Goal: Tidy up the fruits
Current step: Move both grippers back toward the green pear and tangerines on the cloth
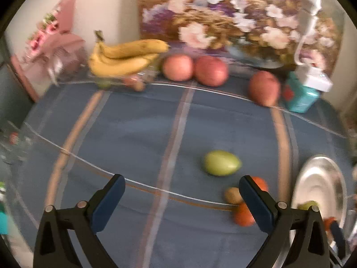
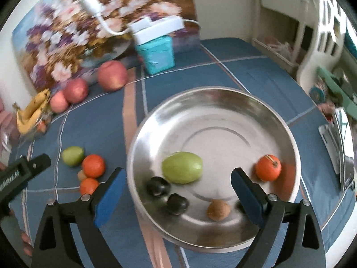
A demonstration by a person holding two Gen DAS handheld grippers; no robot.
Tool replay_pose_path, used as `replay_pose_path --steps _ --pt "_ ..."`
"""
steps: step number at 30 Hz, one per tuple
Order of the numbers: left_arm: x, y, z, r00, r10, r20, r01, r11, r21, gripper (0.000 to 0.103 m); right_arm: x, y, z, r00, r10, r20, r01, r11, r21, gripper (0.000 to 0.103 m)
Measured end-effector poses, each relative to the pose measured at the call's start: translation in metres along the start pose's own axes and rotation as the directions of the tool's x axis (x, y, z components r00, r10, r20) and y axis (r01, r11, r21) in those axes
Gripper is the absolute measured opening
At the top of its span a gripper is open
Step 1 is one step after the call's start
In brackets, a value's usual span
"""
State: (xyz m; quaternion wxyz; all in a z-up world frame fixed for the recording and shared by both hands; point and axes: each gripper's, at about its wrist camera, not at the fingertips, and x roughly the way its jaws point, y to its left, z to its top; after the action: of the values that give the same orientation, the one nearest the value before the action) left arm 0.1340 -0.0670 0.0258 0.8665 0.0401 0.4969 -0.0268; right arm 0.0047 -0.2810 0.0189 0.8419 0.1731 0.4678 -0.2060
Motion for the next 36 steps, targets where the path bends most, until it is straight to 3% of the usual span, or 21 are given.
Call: replay_pose_path --steps 4,6,15,20,26,33,36 --pt "0.004 0.017 0.005 0.983 0.185 -0.019 -0.185 0.983 -0.011 0.103 -0.001 0.018 -0.003 1.0 0.031 0.005 -0.031 0.998 -0.051 0.095" --pt "0.008 0.025 0.006 0.972 0.23 -0.043 -0.231 0.973 -0.017 0.103 -0.001 0.027 -0.005 0.999 0.034 0.008 -0.033 0.997 -0.076 0.095" --pt "0.025 0.063 0.012 0.965 0.225 -0.138 -0.236 0.969 -0.073 0.103 0.0 0.063 -0.01 0.997 0.078 -0.001 -0.077 0.986 -0.15 0.095" --pt "0.025 0.067 0.02 0.988 0.114 -0.108 -0.125 0.988 -0.094 0.103 0.004 0.082 -0.009 0.993 0.118 -0.026 -0.121 0.975 -0.184 0.095" --pt "0.027 0.055 0.024 0.999 0.008 -0.053 -0.011 0.998 -0.067 0.103 0.009 0.092 -0.001 0.987 0.155 -0.041 -0.16 0.974 -0.158 0.095" --pt "0.041 0.056 0.036 0.989 -0.143 -0.022 0.139 0.98 -0.141 0.103 0.026 0.103 0.007 0.982 0.179 -0.067 -0.187 0.974 -0.129 0.095" --pt "0.046 0.052 0.042 0.977 -0.213 0.016 0.213 0.965 -0.152 0.103 0.039 0.107 0.008 0.981 0.171 -0.094 -0.182 0.976 -0.121 0.095"
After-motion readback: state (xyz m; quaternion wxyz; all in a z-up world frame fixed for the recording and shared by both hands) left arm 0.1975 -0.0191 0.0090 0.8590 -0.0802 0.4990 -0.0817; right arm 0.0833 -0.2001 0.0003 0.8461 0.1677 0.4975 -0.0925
